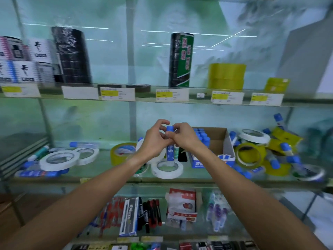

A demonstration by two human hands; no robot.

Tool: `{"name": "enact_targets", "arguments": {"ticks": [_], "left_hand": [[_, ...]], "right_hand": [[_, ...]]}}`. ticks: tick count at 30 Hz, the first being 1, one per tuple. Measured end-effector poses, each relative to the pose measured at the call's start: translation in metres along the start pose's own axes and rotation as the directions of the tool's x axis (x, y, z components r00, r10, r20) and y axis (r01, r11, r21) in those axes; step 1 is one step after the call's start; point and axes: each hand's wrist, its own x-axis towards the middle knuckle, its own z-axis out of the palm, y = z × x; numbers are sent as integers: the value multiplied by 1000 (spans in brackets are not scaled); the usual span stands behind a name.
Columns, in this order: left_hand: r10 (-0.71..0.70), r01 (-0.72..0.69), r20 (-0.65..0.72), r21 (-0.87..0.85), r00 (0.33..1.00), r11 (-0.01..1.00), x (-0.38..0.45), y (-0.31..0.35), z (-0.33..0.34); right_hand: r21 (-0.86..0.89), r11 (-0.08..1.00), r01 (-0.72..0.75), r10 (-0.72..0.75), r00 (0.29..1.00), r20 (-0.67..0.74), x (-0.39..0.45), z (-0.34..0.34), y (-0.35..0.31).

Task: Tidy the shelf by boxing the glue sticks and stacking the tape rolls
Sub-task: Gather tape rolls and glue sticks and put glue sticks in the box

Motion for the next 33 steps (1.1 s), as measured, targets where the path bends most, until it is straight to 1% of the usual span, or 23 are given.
{"name": "enact_targets", "arguments": {"ticks": [3, 4, 6, 8, 11, 14, 17, 19, 21, 23, 25, 30, 33], "left_hand": [[17, -18, 53, 6, 998, 1000, 5, 11, 30], [27, -30, 59, 39, 998, 999, 6, 13, 35], [77, -88, 85, 141, 993, 986, 10, 14, 51], [121, -161, 156, 281, 980, 946, 14, 10, 64], [140, -252, 270, 442, 953, 861, 21, 4, 80], [127, -288, 328, 508, 936, 812, 22, 5, 86], [120, -291, 330, 539, 936, 790, 23, 1, 88], [126, -298, 330, 546, 935, 783, 22, -1, 89], [134, -309, 333, 552, 933, 775, 21, 0, 91], [149, -322, 333, 559, 931, 764, 20, 0, 90], [154, -334, 343, 563, 927, 756, 20, -1, 90], [148, -345, 361, 577, 921, 741, 20, -3, 88], [147, -345, 361, 577, 921, 740, 20, -3, 88]], "right_hand": [[-54, 998, -24, 16, 990, -139, -6, -32, 10], [-70, 997, -28, 14, 981, -191, -5, -39, 12], [-122, 991, -46, 7, 952, -307, -3, -59, 20], [-159, 984, -75, 7, 921, -389, 2, -77, 31], [-239, 964, -121, 4, 897, -441, 9, -98, 47], [-272, 951, -149, 13, 896, -444, 19, -106, 62], [-267, 949, -165, 47, 916, -399, 28, -106, 76], [-295, 938, -183, 69, 931, -359, 34, -103, 84], [-305, 926, -220, 120, 941, -315, 42, -99, 89], [-321, 905, -281, 191, 939, -285, 51, -94, 94], [-345, 884, -316, 229, 935, -269, 58, -89, 99], [-457, 830, -319, 227, 942, -245, 65, -80, 106], [-472, 820, -323, 243, 944, -224, 68, -77, 109]]}}
